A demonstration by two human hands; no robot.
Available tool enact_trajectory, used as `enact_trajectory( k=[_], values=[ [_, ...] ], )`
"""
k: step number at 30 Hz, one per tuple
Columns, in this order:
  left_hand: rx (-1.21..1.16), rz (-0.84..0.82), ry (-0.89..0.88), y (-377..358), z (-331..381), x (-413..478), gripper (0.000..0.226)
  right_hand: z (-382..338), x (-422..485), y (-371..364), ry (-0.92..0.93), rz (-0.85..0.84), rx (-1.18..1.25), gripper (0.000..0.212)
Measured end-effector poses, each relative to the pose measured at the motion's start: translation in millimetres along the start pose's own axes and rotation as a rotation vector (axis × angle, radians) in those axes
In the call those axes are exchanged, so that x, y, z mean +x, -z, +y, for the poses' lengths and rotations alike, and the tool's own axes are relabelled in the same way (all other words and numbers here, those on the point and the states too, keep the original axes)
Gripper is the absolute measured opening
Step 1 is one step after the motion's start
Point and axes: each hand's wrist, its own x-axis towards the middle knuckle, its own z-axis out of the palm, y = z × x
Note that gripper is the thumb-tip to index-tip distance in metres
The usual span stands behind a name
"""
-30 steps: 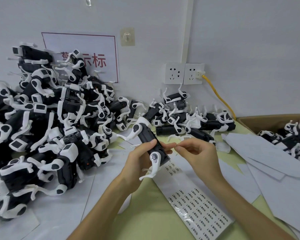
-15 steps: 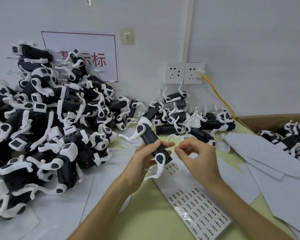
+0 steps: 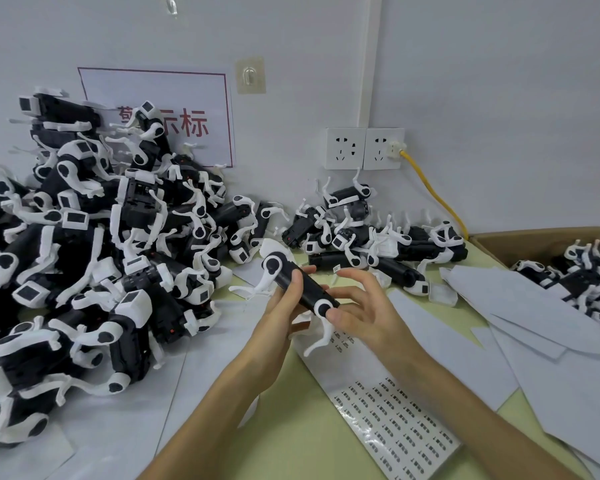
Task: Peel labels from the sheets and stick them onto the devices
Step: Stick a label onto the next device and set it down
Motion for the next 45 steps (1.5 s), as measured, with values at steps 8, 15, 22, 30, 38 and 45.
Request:
enact_trajectory(
  k=[8, 15, 22, 30, 38, 45],
  values=[
    [-0.019, -0.029, -0.001, 1, -2, 1, 0.082, -1, -2, -2, -0.013, -0.014, -0.051, 0.068],
    [0.028, -0.166, 0.036, 2, 0, 4, 0.077, -13, 0, 7, 0.110, 0.147, 0.096, 0.078],
    [0.023, -0.219, 0.051, 7, 0, 5, 0.067, -14, 4, 12, 0.266, 0.338, 0.136, 0.070],
    [-0.062, 0.335, -0.099, 15, 3, 7, 0.028, -11, 11, 39, 0.248, 0.458, 0.091, 0.072],
    [0.243, -0.036, -0.131, 3, 6, -1, 0.042, -6, 9, 27, 0.167, 0.233, 0.097, 0.062],
    [0.222, -0.124, -0.005, 0, -4, -1, 0.036, -11, 7, 23, 0.232, 0.393, -0.085, 0.043]
  ],
)
